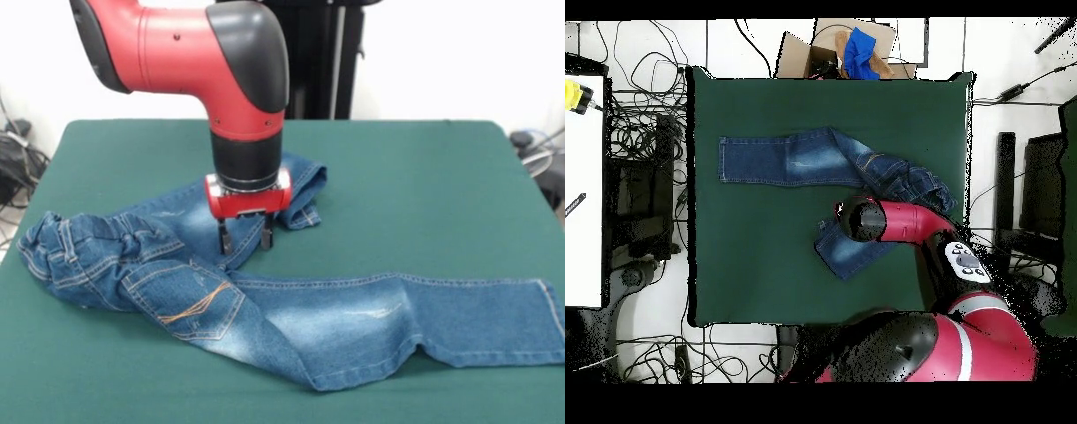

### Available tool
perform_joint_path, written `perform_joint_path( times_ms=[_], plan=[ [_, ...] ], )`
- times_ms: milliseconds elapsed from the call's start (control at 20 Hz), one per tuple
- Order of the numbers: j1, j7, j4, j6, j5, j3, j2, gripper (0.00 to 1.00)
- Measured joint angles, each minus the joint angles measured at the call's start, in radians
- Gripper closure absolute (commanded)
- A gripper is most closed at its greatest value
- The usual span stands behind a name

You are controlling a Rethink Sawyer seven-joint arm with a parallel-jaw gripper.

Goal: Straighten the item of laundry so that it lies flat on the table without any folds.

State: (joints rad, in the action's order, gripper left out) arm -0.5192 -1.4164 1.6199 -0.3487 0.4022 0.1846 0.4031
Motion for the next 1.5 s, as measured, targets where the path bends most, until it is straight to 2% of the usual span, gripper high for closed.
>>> perform_joint_path(
  times_ms=[350, 950, 1500],
  plan=[
    [-0.017, 0.0, -0.005, -0.021, 0.0, 0.017, -0.001, 0.0],
    [-0.103, 0.003, -0.122, -0.313, 0.001, 0.127, -0.036, 0.0],
    [-0.124, 0.003, -0.21, -0.394, 0.002, 0.13, -0.058, 0.0]
  ],
)
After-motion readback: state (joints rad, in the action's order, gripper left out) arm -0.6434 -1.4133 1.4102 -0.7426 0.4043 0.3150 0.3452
